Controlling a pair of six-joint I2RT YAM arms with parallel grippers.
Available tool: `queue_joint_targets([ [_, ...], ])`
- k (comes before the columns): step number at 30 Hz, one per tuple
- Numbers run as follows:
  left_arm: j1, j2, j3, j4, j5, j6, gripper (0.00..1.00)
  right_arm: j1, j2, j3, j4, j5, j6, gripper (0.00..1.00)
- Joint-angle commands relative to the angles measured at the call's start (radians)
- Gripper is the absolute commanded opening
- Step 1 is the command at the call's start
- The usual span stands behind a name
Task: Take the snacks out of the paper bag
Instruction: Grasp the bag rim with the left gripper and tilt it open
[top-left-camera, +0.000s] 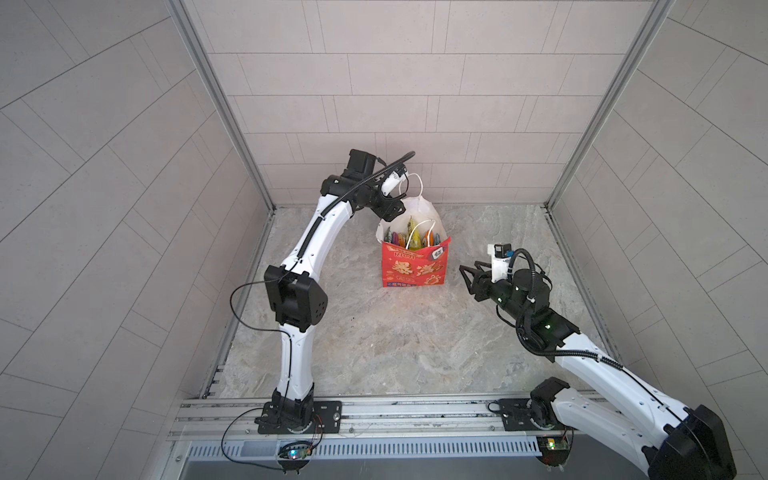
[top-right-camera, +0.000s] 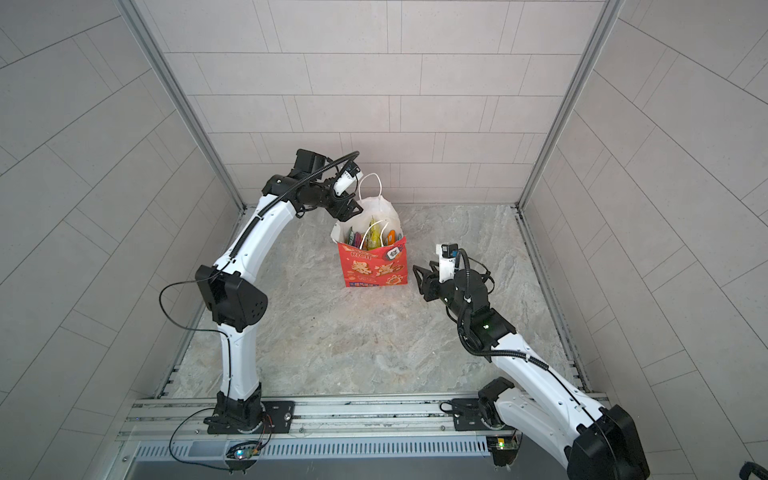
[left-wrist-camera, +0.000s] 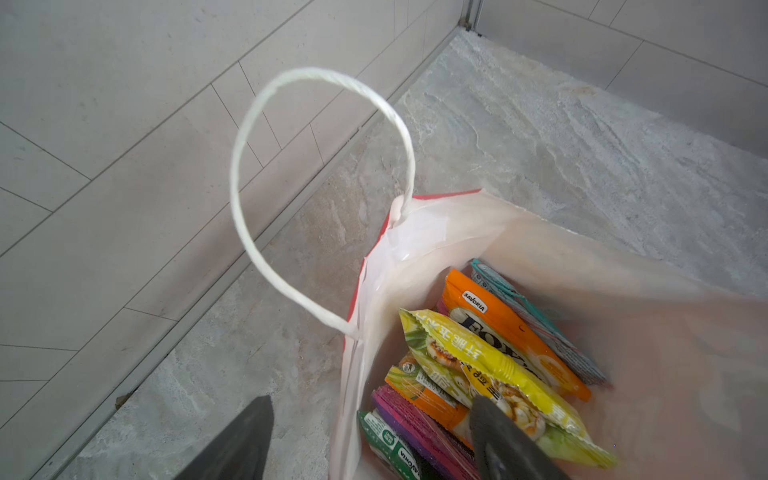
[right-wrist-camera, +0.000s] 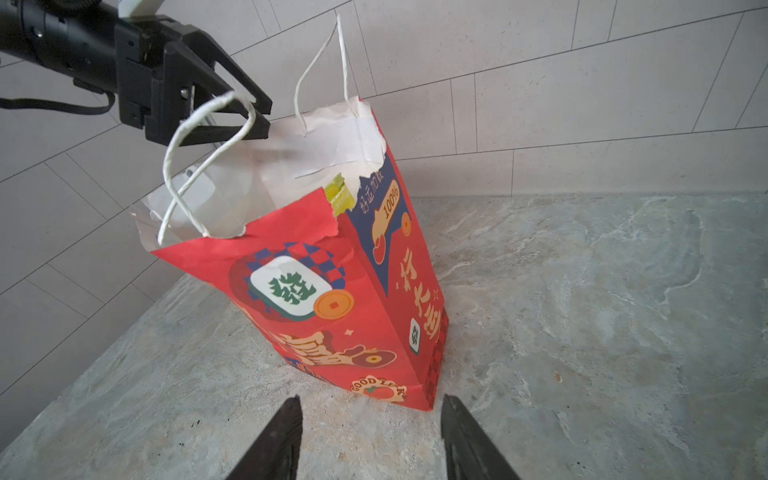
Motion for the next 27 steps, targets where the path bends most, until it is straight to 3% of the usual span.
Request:
queue_joint_targets([
  [1, -0.008, 0.035, 0.083, -0.102, -0.058, 0.051, 0.8, 0.01, -0.027, -0.015, 0.017, 0.024, -0.014, 0.54],
  [7, -0.015, 0.098, 0.146, -0.123, -0.076, 0.077, 0.73, 0.016, -0.026, -0.024, 0.018, 0.025, -0.015, 0.55],
  [14, -0.021, 0.151, 0.204, -0.152, -0.111, 0.123, 0.54, 0.025, -0.032, -0.031, 0.021, 0.023, -0.01, 0.55],
  [17, -0.024, 0.154, 0.21, -0.152, -0.105, 0.13, 0.42, 0.028, -0.032, -0.034, 0.022, 0.026, -0.009, 0.55],
  [22, -0.046, 0.153, 0.21, -0.145, -0.137, 0.167, 0.08, 0.044, -0.009, -0.037, 0.019, 0.022, 0.001, 0.55],
  [27, -0.057, 0.137, 0.205, -0.14, -0.158, 0.177, 0.0, 0.07, -0.009, -0.053, 0.009, 0.039, 0.028, 0.55],
])
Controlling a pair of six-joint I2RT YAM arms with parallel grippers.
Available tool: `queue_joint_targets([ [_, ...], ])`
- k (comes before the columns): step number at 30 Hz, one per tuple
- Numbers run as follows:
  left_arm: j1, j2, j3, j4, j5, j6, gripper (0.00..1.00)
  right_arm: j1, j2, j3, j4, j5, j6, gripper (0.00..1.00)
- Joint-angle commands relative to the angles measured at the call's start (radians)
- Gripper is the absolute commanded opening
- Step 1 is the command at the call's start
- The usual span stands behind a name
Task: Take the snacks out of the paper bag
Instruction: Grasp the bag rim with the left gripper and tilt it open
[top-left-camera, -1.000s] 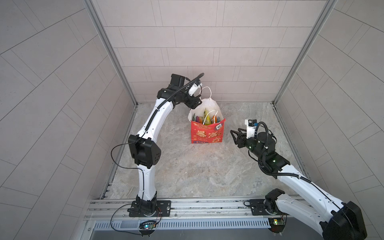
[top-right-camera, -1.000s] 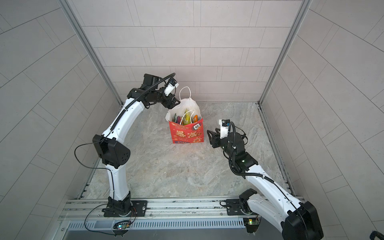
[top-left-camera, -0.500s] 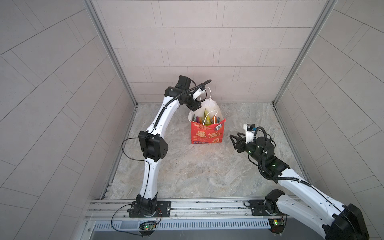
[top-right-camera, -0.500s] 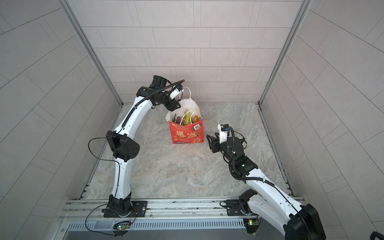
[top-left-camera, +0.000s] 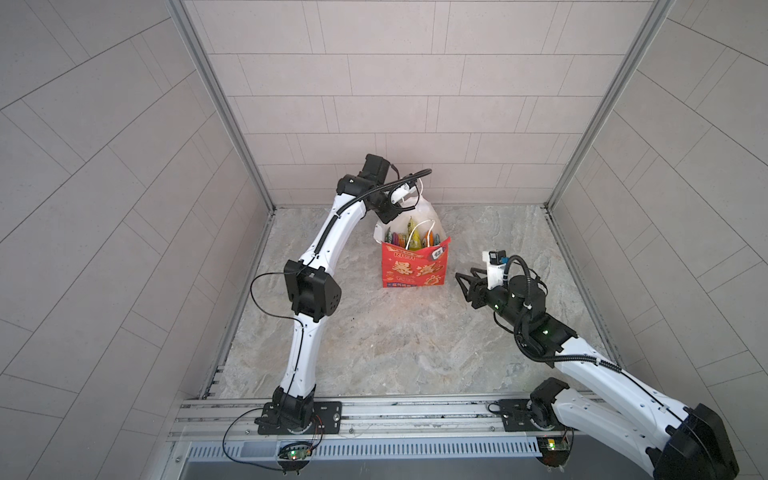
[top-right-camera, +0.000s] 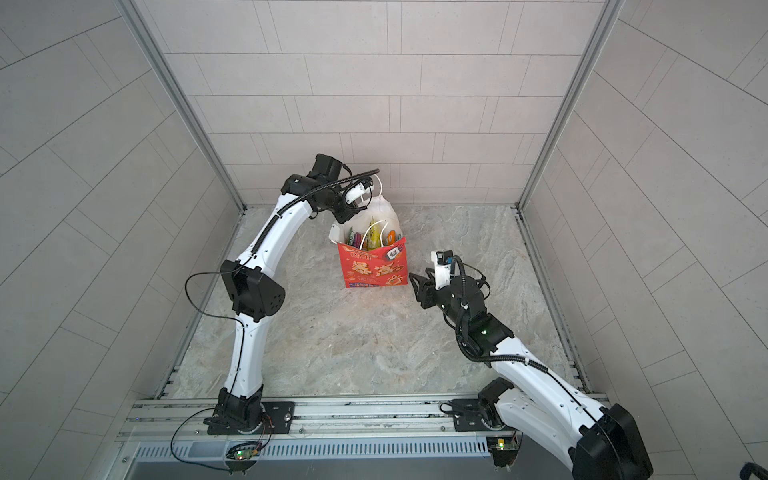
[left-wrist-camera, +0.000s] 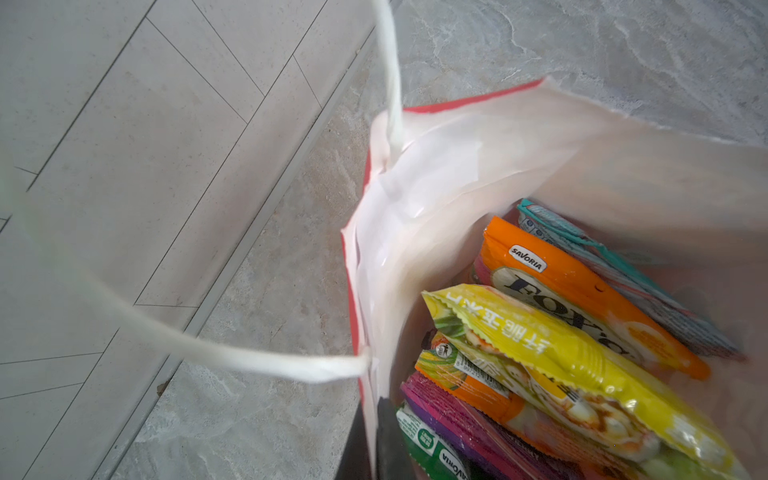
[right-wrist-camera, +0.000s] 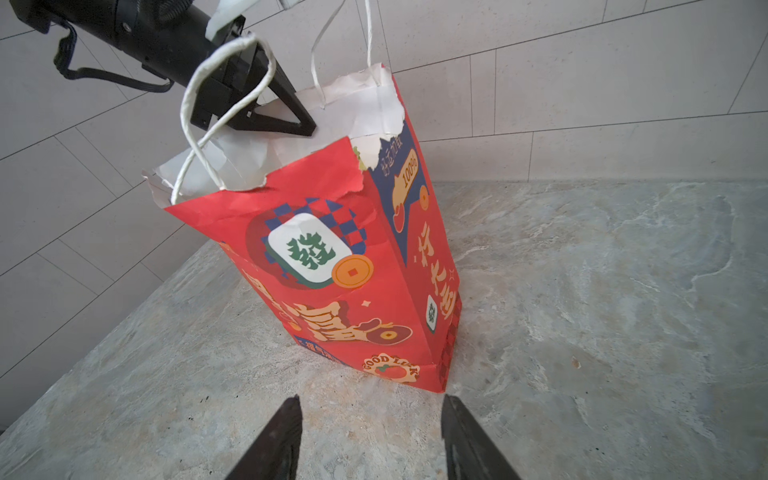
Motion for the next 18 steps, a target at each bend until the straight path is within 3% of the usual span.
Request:
queue_joint_targets([
  [1, -0.008, -0.021, 0.021, -0.003, -0.016, 0.021, 0.0, 0.013, -0.001, -0.028, 0.004, 0.022, 0.035, 0.55],
  [7, -0.013, -0.126, -0.118, 0.09, 0.012, 0.009, 0.0, 0.047, 0.064, -0.063, 0.043, -0.001, 0.117, 0.48],
  [14, -0.019, -0.338, -0.405, 0.262, 0.111, 0.002, 0.0, 0.093, 0.175, -0.077, 0.118, -0.002, 0.224, 0.31],
  [18, -0.032, -0.458, -0.589, 0.352, 0.146, 0.022, 0.0, 0.121, 0.222, -0.1, 0.177, 0.022, 0.288, 0.27],
])
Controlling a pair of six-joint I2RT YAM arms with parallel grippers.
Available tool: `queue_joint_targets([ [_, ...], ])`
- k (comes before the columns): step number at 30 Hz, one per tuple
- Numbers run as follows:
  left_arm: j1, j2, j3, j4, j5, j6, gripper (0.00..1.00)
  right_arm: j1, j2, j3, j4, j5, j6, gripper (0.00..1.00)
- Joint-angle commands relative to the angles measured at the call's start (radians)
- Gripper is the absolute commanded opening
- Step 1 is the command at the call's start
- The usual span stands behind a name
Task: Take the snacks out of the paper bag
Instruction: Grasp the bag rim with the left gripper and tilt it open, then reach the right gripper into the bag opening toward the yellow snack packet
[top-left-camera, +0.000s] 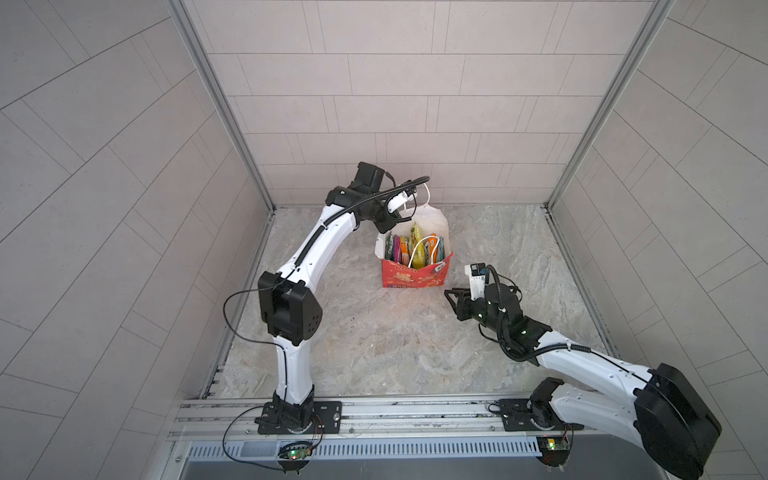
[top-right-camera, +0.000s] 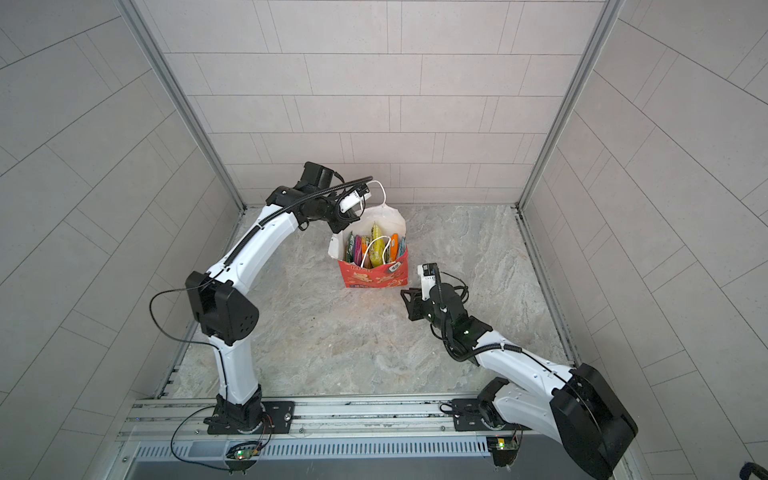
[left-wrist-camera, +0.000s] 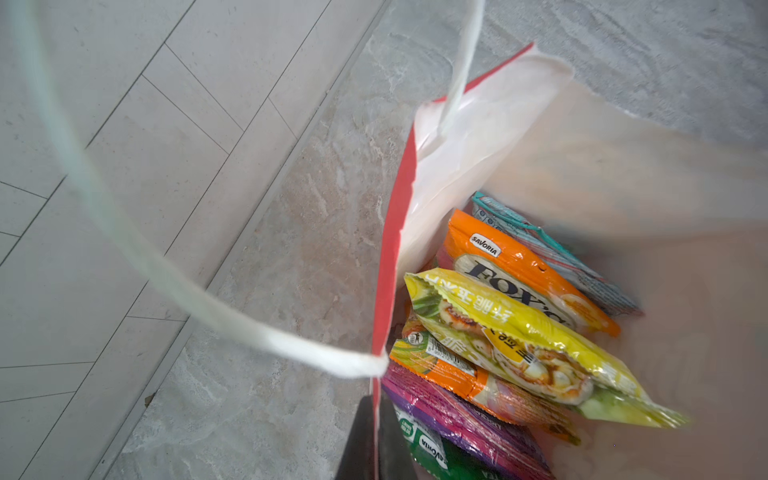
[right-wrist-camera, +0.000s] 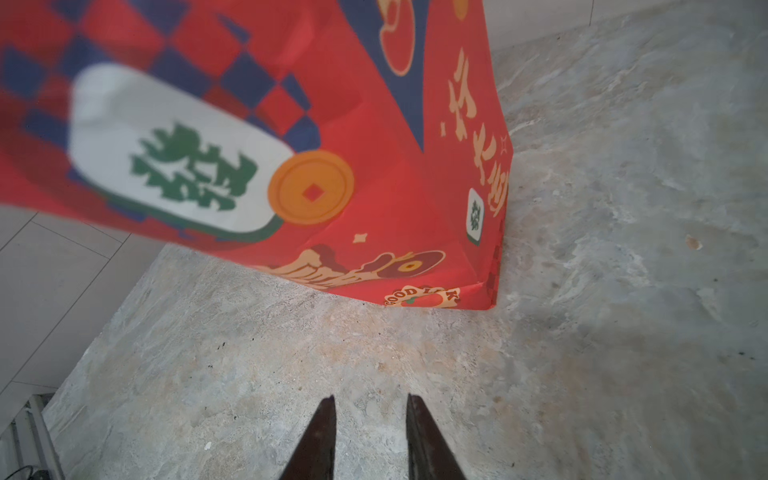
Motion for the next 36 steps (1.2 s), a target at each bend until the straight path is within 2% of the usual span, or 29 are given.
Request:
queue_joint_targets([
  [1, -0.018, -0.129, -0.121, 0.138, 0.065, 0.026, 0.0, 0.023, 0.03, -0.024, 0.077, 0.025, 0.093, 0.27],
  [6, -0.066, -0.27, -0.362, 0.276, 0.032, 0.044, 0.0, 0.049, 0.056, -0.057, 0.086, 0.043, 0.165, 0.24],
  [12, -0.102, -0.372, -0.527, 0.382, 0.026, -0.014, 0.0, 0.058, 0.011, -0.107, 0.06, 0.052, 0.13, 0.26],
  [15, -0.121, -0.409, -0.596, 0.423, -0.01, -0.03, 0.0, 0.058, -0.108, -0.126, -0.006, 0.08, 0.074, 0.25],
  [17, -0.123, -0.43, -0.642, 0.474, -0.007, -0.034, 0.0, 0.057, -0.239, -0.116, -0.119, 0.129, 0.0, 0.25],
  [20, -0.126, -0.447, -0.644, 0.462, 0.013, -0.041, 0.0, 0.046, -0.43, -0.039, -0.341, 0.219, -0.096, 0.27],
  [22, -0.127, -0.465, -0.654, 0.462, 0.029, -0.046, 0.0, 0.033, -0.522, 0.017, -0.409, 0.259, -0.139, 0.29],
  [24, -0.127, -0.487, -0.673, 0.474, 0.038, -0.049, 0.0, 0.011, -0.549, 0.08, -0.427, 0.264, -0.167, 0.32],
  [27, -0.128, -0.511, -0.689, 0.465, 0.048, -0.051, 0.0, -0.008, -0.45, 0.239, -0.45, 0.18, -0.207, 0.34],
  [30, -0.129, -0.531, -0.701, 0.455, 0.035, -0.055, 0.0, -0.006, -0.266, 0.407, -0.512, 0.066, -0.217, 0.34],
  [32, -0.129, -0.542, -0.708, 0.448, 0.042, -0.058, 0.0, 0.001, -0.147, 0.504, -0.556, -0.007, -0.204, 0.3],
  [33, -0.129, -0.548, -0.714, 0.451, 0.048, -0.063, 0.0, 0.016, -0.104, 0.538, -0.58, -0.01, -0.203, 0.28],
  [36, -0.129, -0.562, -0.74, 0.476, 0.058, -0.09, 0.0, 0.097, -0.027, 0.62, -0.641, 0.095, -0.223, 0.26],
])
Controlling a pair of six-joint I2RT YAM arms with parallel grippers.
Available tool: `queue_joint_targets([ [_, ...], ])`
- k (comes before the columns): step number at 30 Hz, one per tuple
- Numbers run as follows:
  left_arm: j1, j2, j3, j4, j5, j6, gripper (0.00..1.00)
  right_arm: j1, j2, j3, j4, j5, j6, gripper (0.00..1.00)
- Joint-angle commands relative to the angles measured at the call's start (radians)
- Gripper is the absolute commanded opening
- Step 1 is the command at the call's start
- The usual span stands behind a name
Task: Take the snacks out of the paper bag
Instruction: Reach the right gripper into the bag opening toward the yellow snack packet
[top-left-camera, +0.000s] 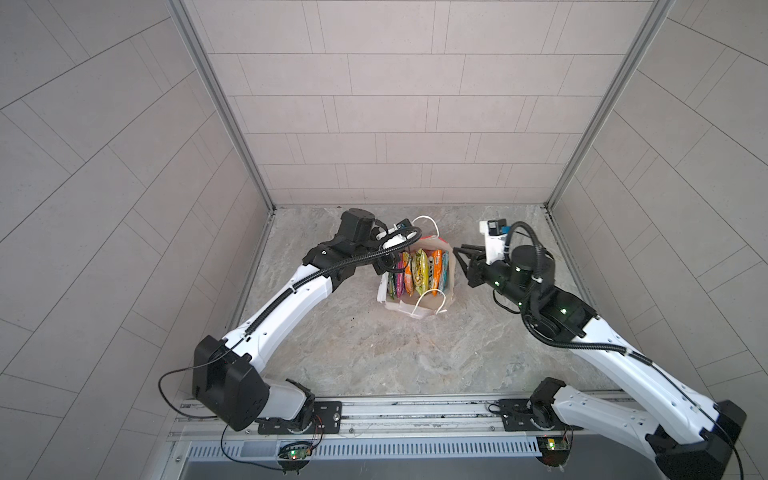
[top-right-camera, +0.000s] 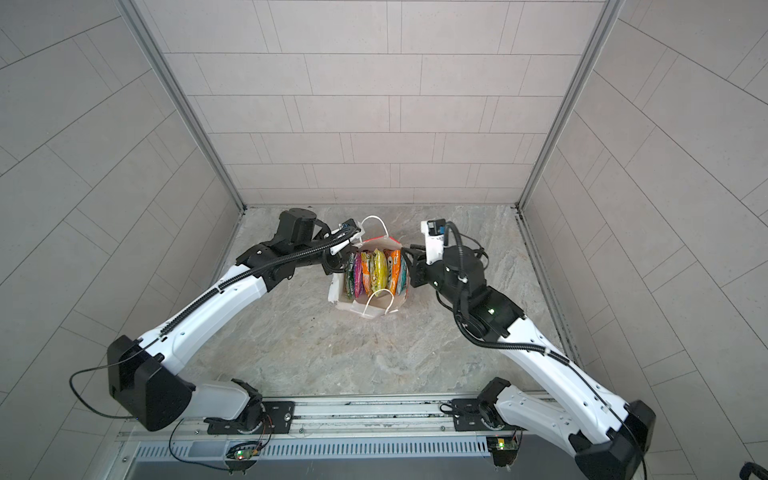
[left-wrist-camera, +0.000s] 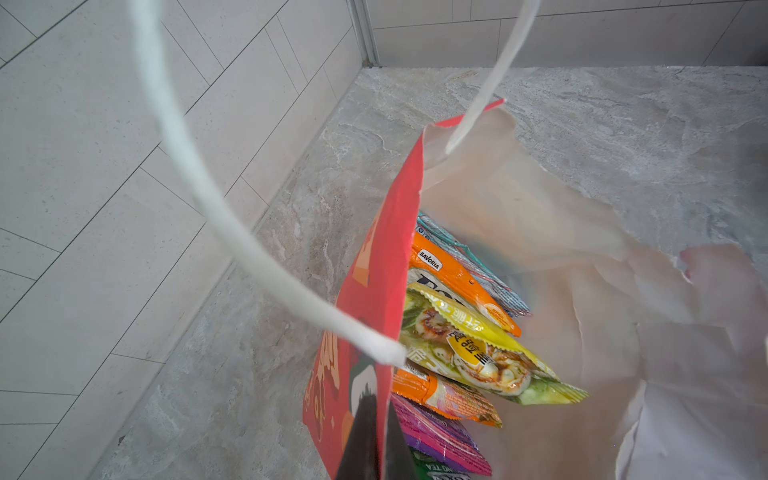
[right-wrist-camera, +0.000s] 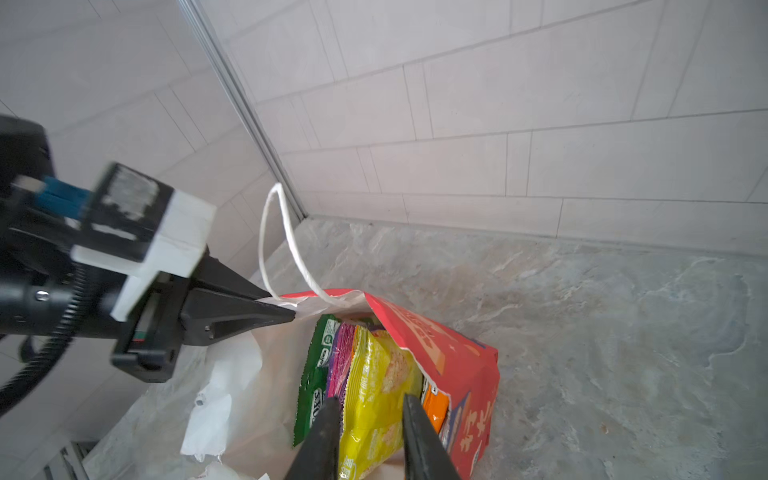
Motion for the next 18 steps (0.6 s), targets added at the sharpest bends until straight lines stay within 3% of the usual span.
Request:
queue_joint_targets([
  [1, -0.009, -0.044, -0.028, 0.049, 0.045, -0.037, 0.0, 0.073, 0.034, 0.045, -0.135, 0.056, -0.026, 0.26],
  [8, -0.018, -0.035, -0.049, 0.079, 0.054, -0.053, 0.0, 0.143, 0.065, -0.01, -0.063, 0.146, 0.068, 0.27],
  [18, -0.017, -0.042, -0.082, 0.116, 0.049, -0.084, 0.0, 0.152, 0.191, 0.053, -0.117, 0.138, 0.054, 0.42],
])
